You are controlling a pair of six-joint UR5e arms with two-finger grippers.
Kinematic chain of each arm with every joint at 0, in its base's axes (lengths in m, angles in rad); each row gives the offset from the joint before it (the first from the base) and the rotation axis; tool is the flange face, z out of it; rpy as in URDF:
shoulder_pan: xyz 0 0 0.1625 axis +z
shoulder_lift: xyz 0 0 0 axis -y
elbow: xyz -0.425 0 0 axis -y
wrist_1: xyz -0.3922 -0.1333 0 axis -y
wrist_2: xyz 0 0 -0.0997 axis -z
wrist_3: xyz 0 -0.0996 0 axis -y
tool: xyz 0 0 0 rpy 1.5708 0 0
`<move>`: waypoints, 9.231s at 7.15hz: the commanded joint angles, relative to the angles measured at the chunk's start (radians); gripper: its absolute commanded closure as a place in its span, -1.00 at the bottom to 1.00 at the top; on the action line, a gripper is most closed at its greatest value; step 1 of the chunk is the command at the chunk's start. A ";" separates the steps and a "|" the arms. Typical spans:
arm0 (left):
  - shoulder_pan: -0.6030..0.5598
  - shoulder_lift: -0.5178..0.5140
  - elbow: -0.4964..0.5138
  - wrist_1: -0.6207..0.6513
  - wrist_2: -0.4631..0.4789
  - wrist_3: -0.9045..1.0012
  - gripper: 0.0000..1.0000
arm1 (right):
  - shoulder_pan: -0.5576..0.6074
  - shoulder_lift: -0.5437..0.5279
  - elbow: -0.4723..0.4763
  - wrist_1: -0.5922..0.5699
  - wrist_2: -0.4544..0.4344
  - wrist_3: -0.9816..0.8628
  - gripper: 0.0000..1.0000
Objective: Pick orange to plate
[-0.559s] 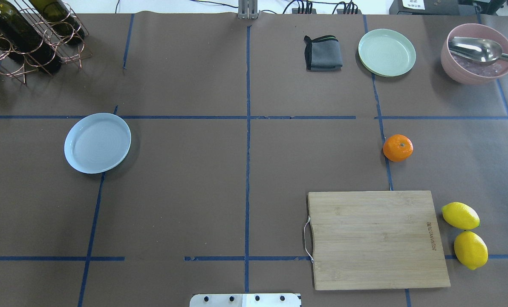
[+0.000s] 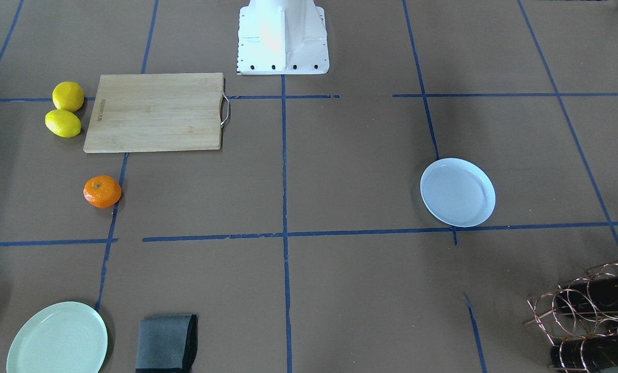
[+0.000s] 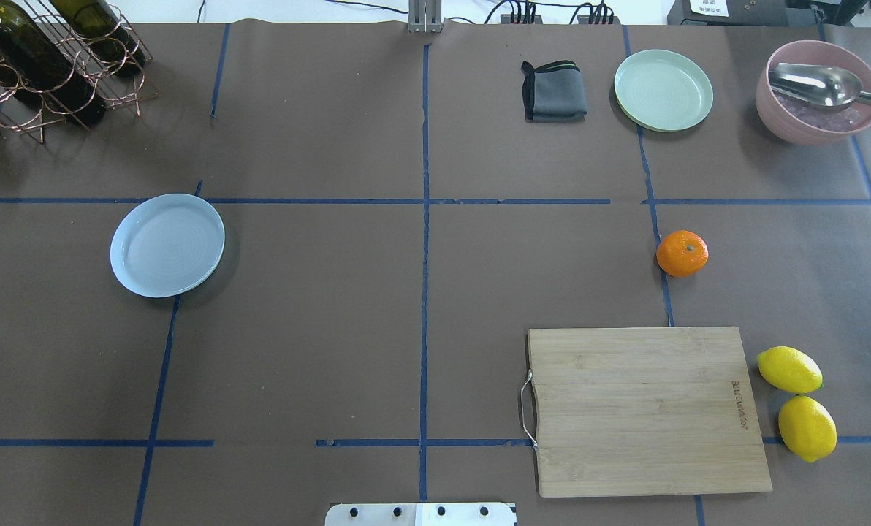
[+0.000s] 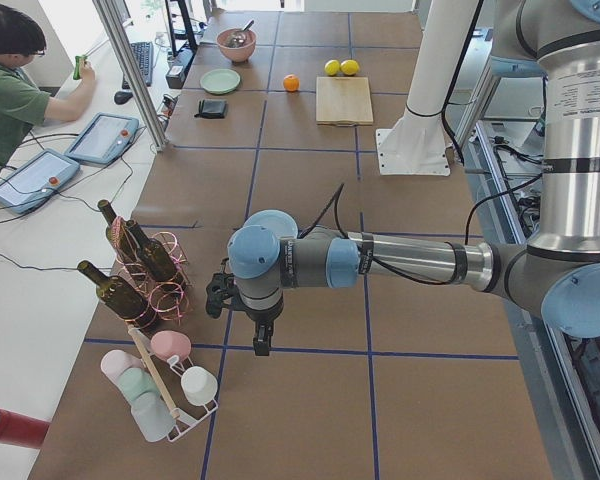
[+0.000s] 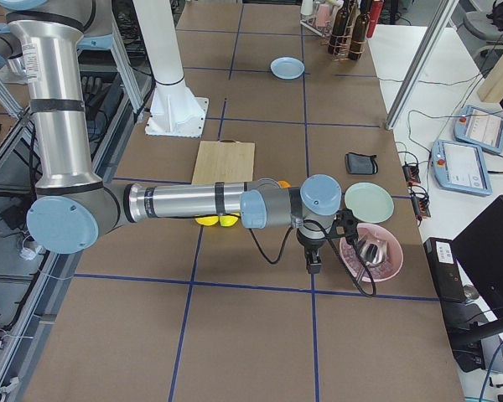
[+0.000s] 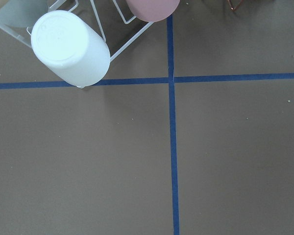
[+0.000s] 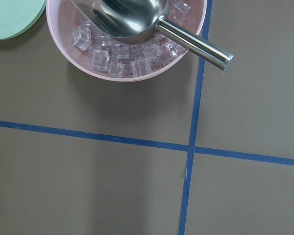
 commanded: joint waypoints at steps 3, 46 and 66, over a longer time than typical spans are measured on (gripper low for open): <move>0.314 0.003 -0.011 -0.451 0.007 -0.552 -1.00 | -0.006 0.020 0.012 0.012 -0.004 0.127 -1.00; 1.025 -0.617 0.200 -0.591 0.419 -1.635 -1.00 | -0.363 0.145 0.194 0.015 -0.006 0.613 -1.00; 0.864 -0.579 -0.026 -0.226 0.346 -1.369 -1.00 | -0.745 0.115 0.093 0.229 -0.366 0.841 -0.81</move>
